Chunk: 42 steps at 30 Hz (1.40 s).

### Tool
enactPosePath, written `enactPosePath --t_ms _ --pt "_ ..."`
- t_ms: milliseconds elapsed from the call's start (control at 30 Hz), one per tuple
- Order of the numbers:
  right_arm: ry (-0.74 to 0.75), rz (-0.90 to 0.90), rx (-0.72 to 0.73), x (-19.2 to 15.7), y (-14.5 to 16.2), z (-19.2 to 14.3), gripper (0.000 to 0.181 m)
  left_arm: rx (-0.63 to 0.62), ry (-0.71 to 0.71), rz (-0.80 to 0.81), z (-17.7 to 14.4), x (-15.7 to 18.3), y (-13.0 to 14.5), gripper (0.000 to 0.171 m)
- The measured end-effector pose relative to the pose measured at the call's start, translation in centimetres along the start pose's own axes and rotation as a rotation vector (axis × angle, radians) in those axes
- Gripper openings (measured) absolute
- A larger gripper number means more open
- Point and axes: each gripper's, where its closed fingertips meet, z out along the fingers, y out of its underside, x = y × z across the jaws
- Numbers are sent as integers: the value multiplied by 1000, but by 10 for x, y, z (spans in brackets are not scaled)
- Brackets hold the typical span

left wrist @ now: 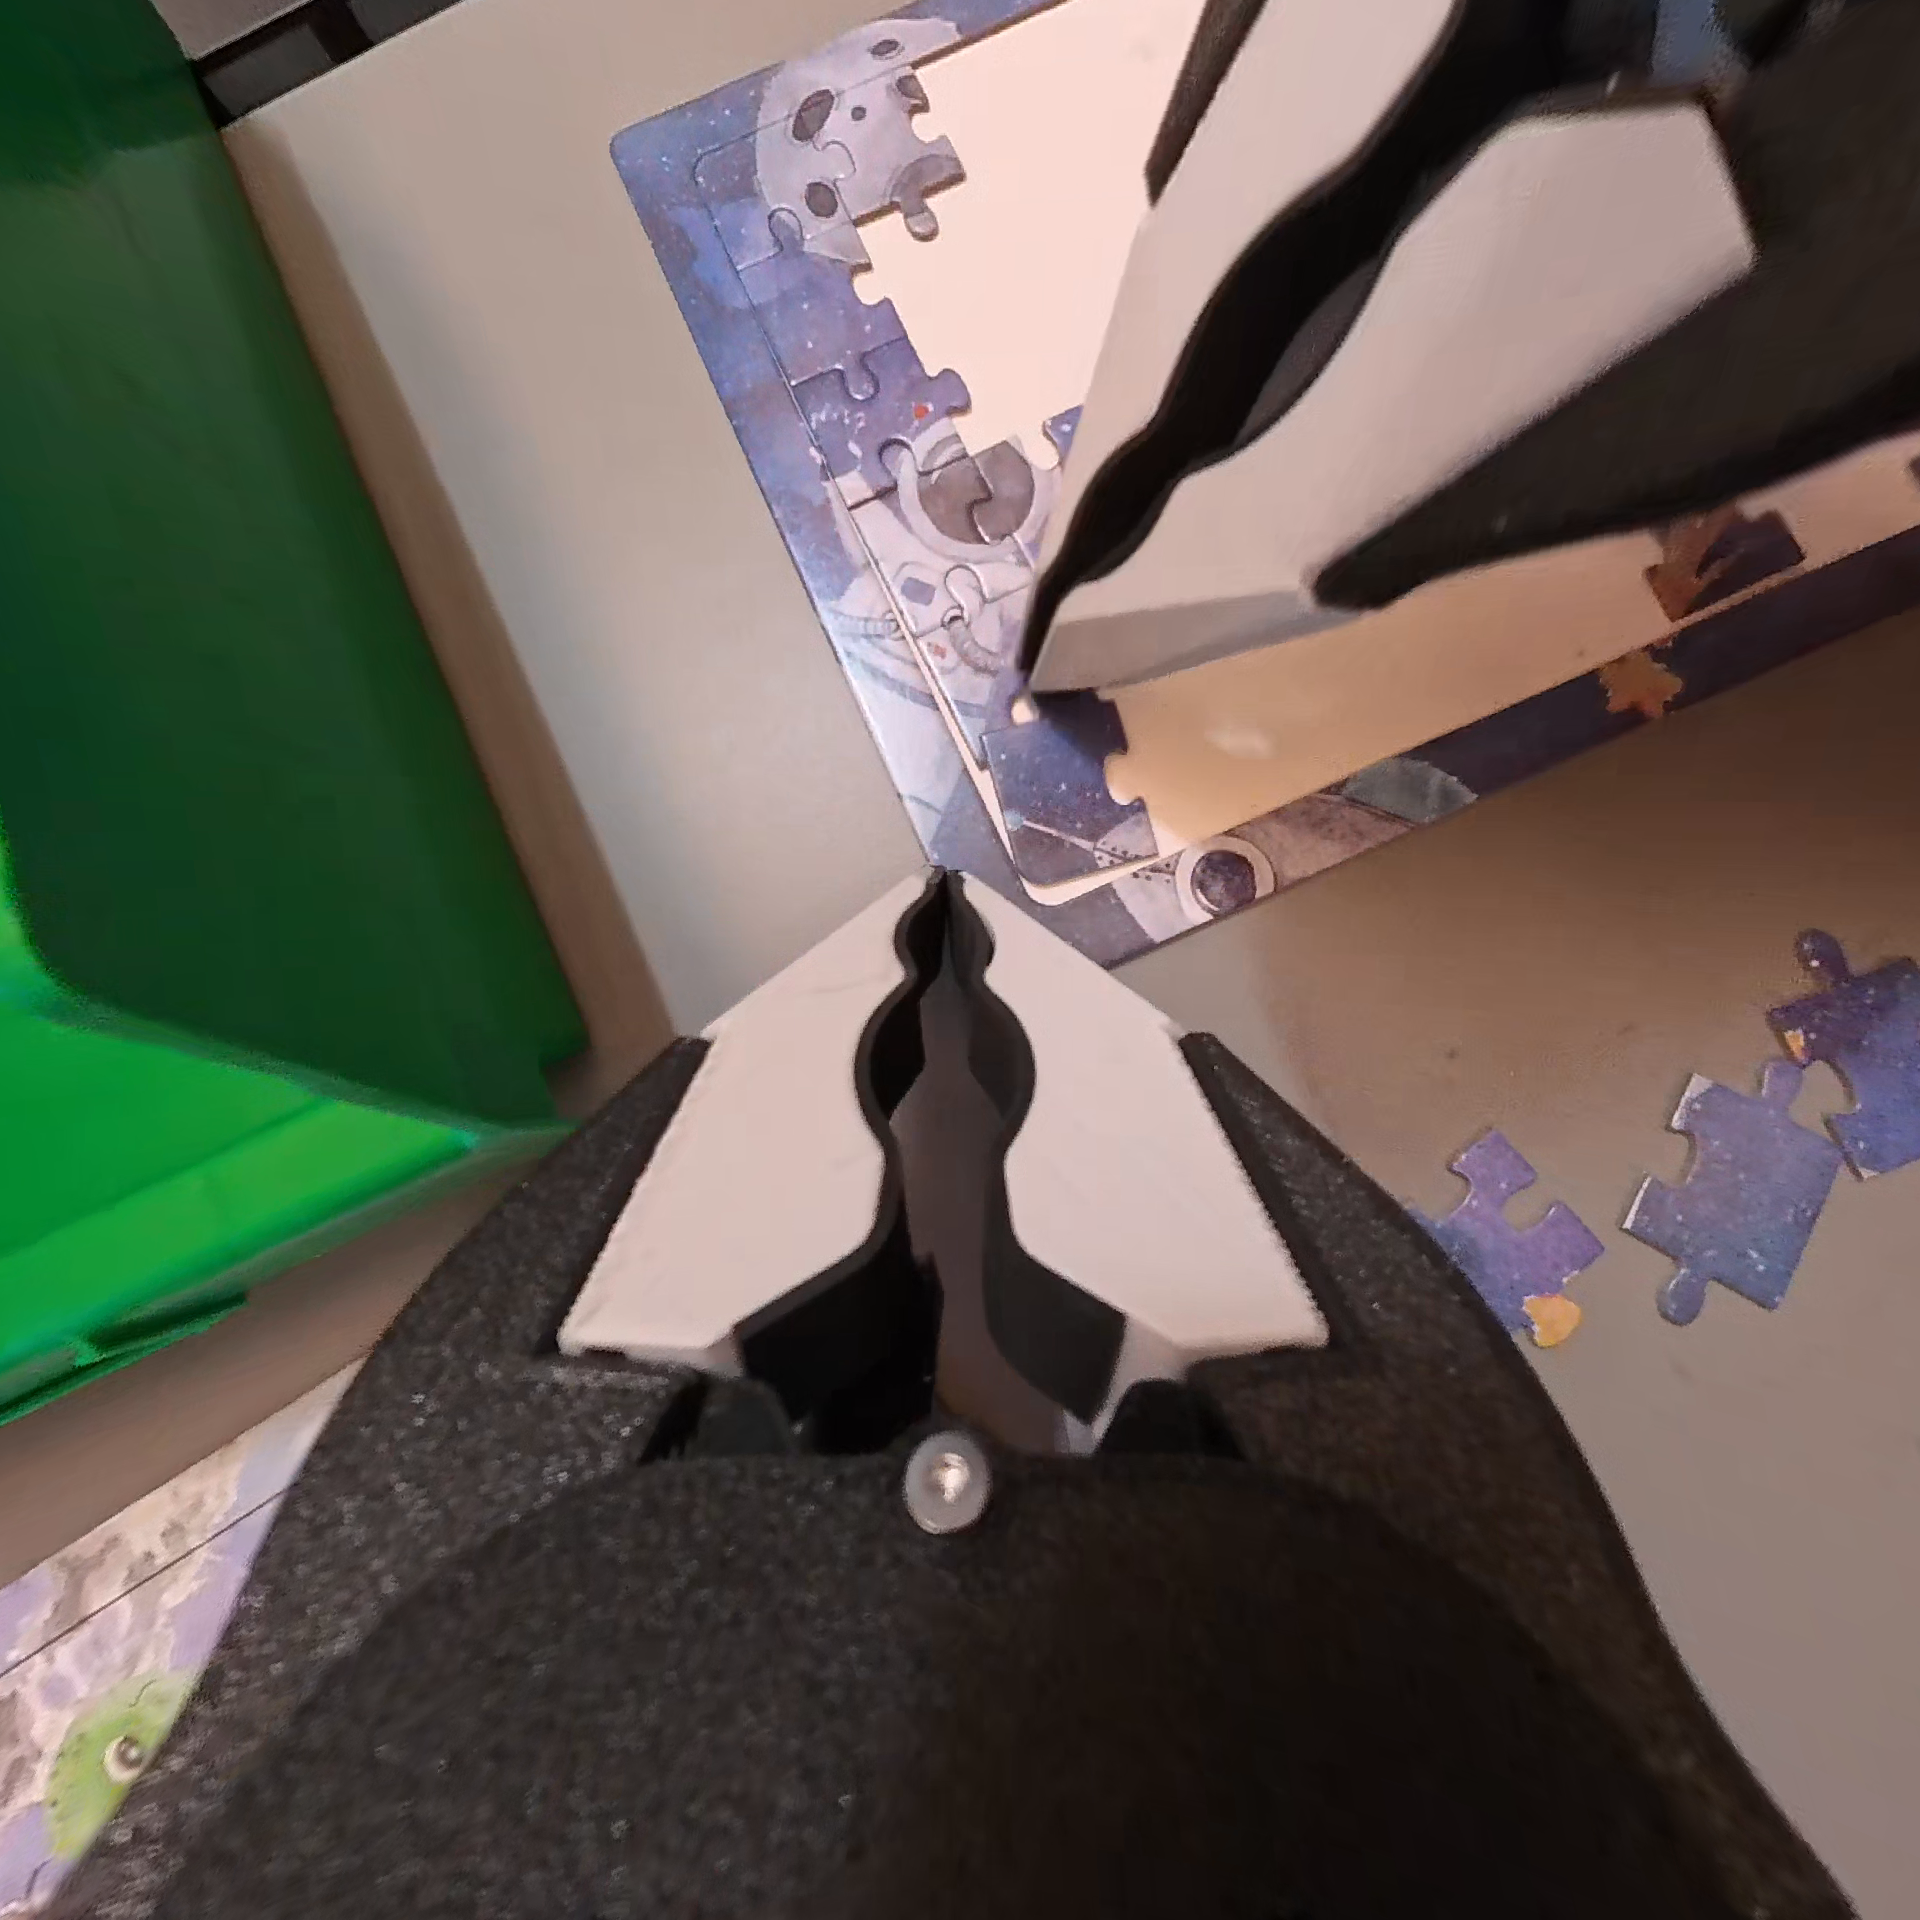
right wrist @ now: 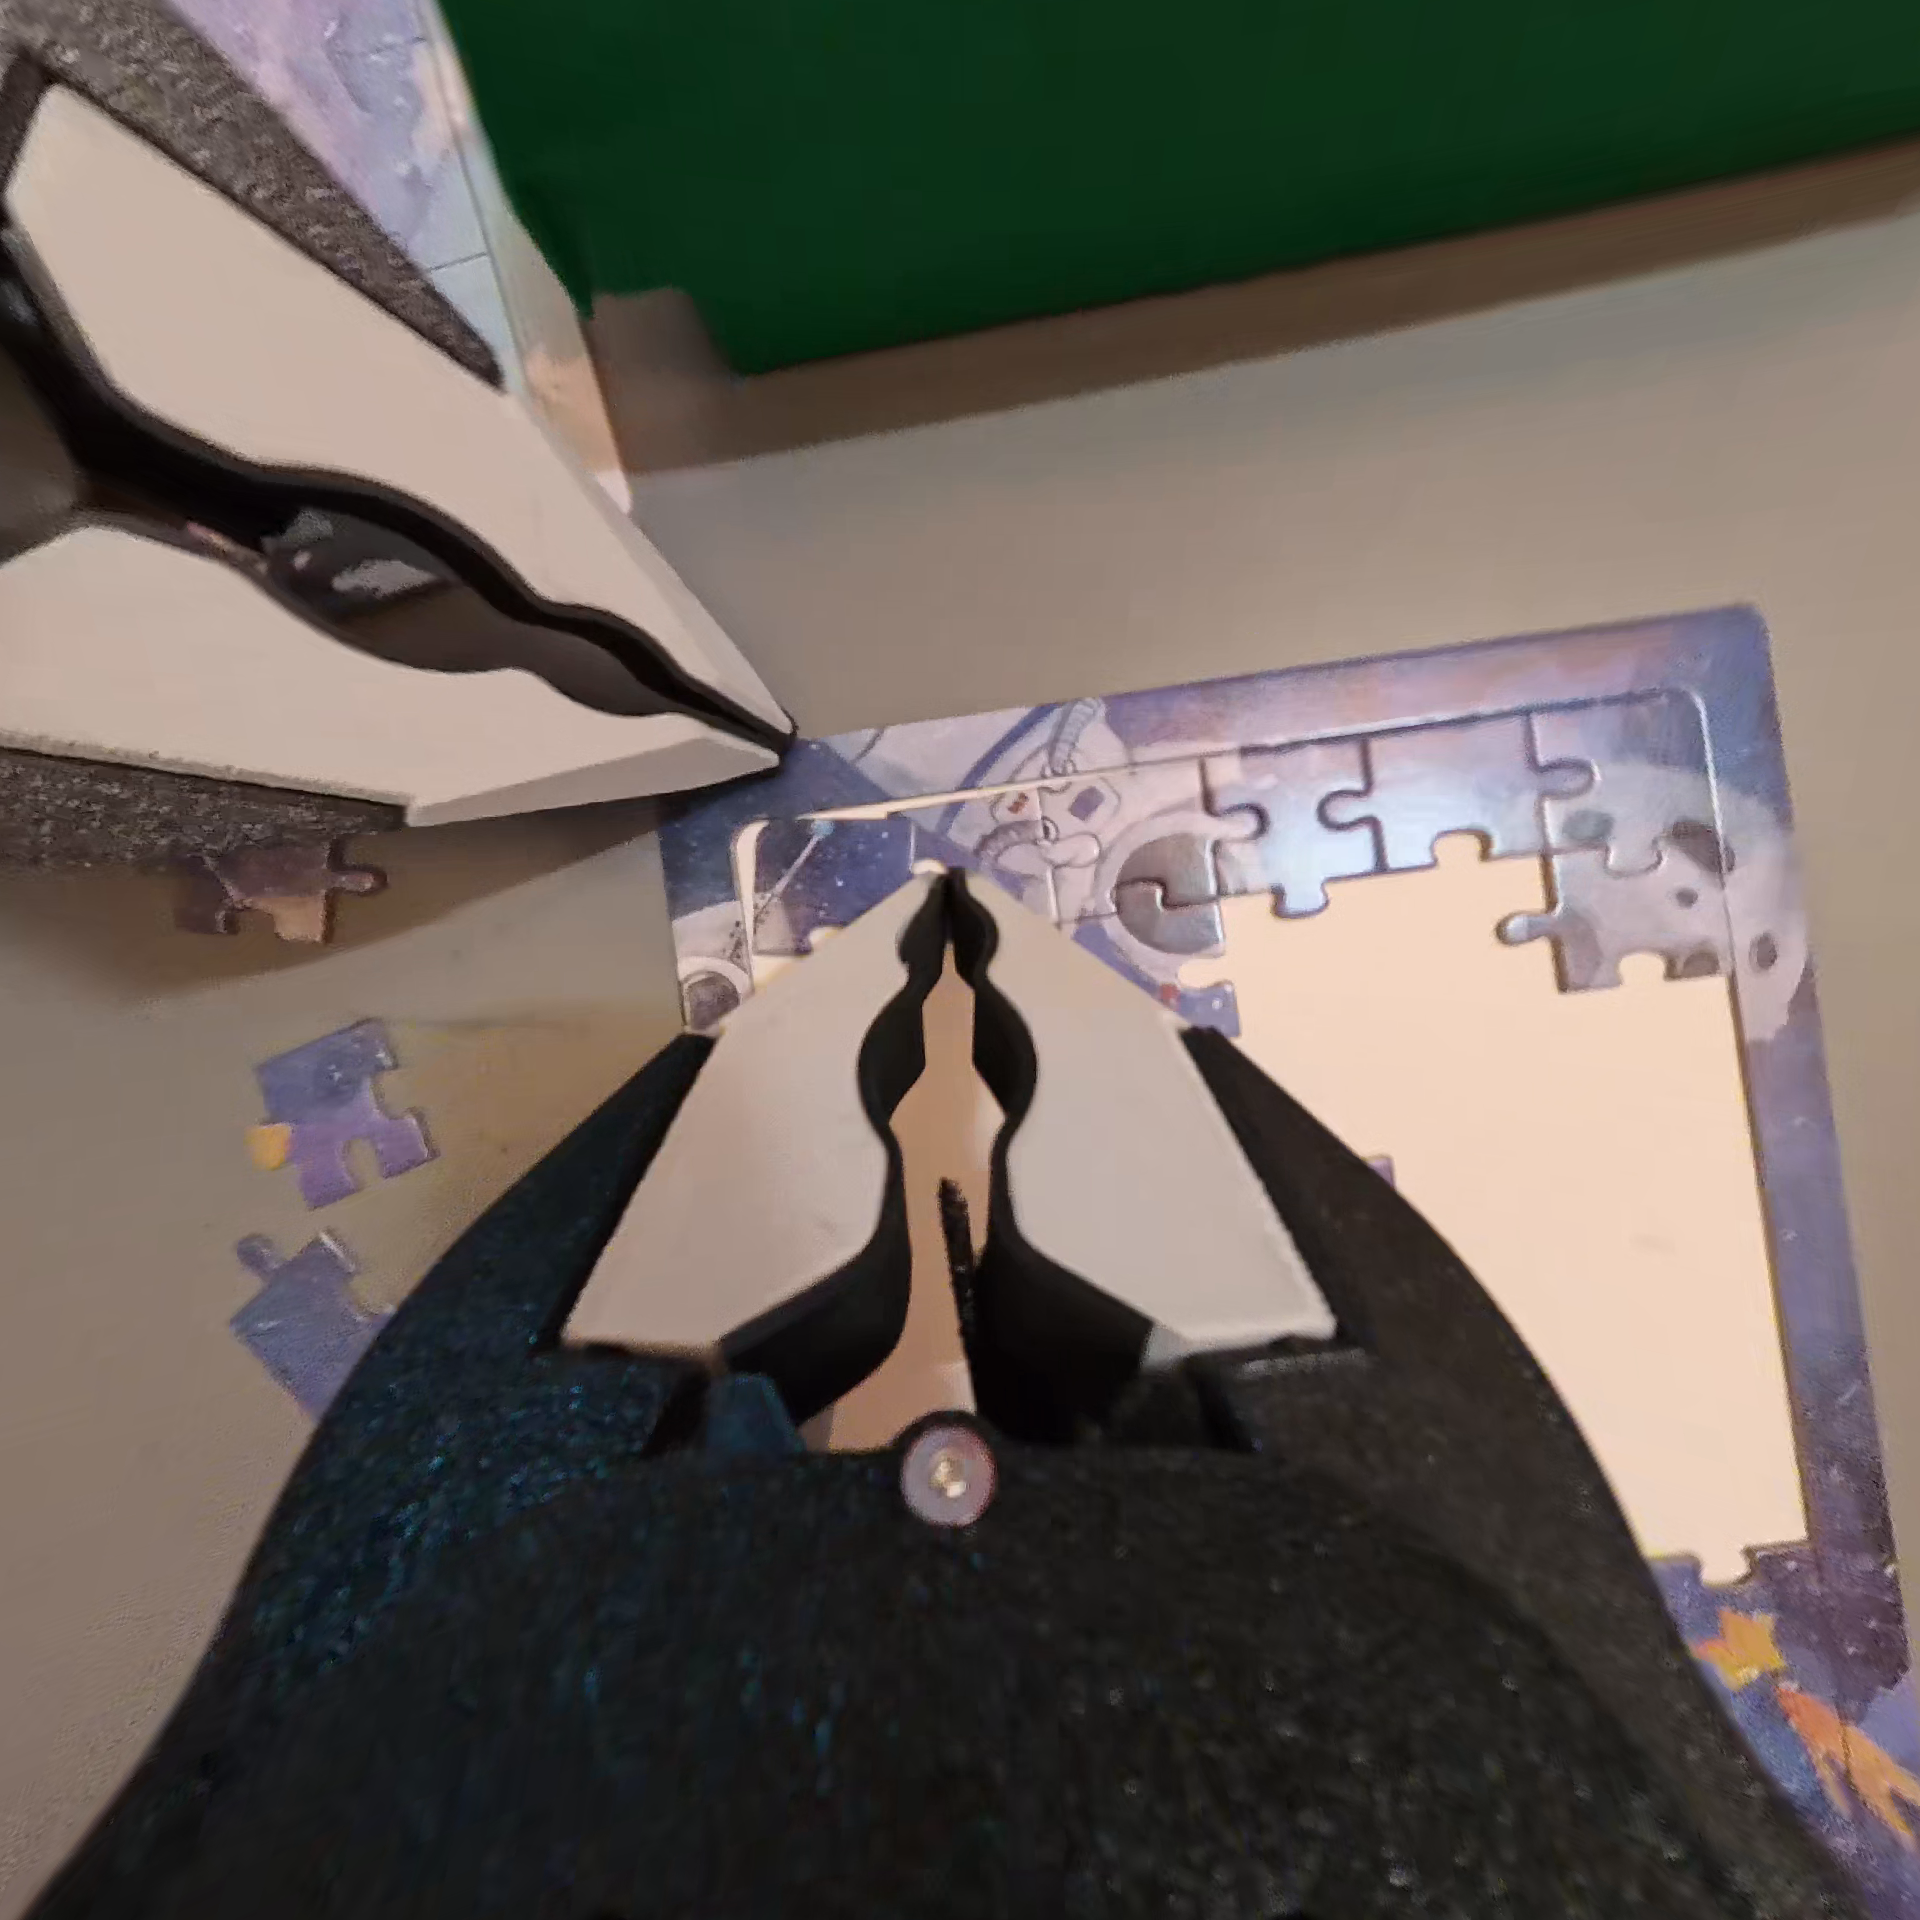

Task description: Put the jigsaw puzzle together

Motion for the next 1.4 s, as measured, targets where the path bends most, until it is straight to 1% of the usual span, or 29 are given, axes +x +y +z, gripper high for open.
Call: enactPosePath --t_ms 67,300,367,433,467,567,600,767,867,1000,1033,1100,1167,1233,1300,1400 --pt "6 -37 16 -4 -3 2 0 1 2 -5 0 0 0 0" --pt "-22 -55 2 -6 -3 2 0 5 8 -18 0 0 0 0" --pt "-13 -52 26 -7 -7 -2 0 6 9 -21 0 0 0 0" --pt "-39 -55 67 -15 -15 -6 0 7 10 -21 0 0 0 0" --pt "-52 -61 63 -20 -15 -5 0 7 10 -24 0 0 0 0" --pt "-54 -80 2 -25 -4 6 0 3 11 -22 0 0 0 0" --pt "-52 -74 28 -25 -7 7 0 2 11 -23 0 0 0 0" --pt "-57 -46 11 -23 -6 4 0 1 12 -26 0 0 0 0" --pt "-91 -1 61 -27 -12 -4 0 3 15 -30 0 0 0 0" --pt "-85 -42 9 -34 -2 7 0 5 21 -34 0 0 0 0" --pt "-91 -39 35 -36 -6 7 0 4 22 -34 0 0 0 0" --pt "-128 -28 21 -40 -5 8 0 5 24 -37 0 0 0 0" --pt "-122 -26 51 -34 -10 3 0 5 26 -37 0 0 0 0" --pt "-115 32 96 -22 -16 -8 0 6 26 -38 0 0 0 0" --pt "-65 55 81 -6 -12 -12 0 8 27 -41 0 0 0 0" --pt "-40 21 30 -5 -2 -4 0 8 31 -43 0 0 0 0"
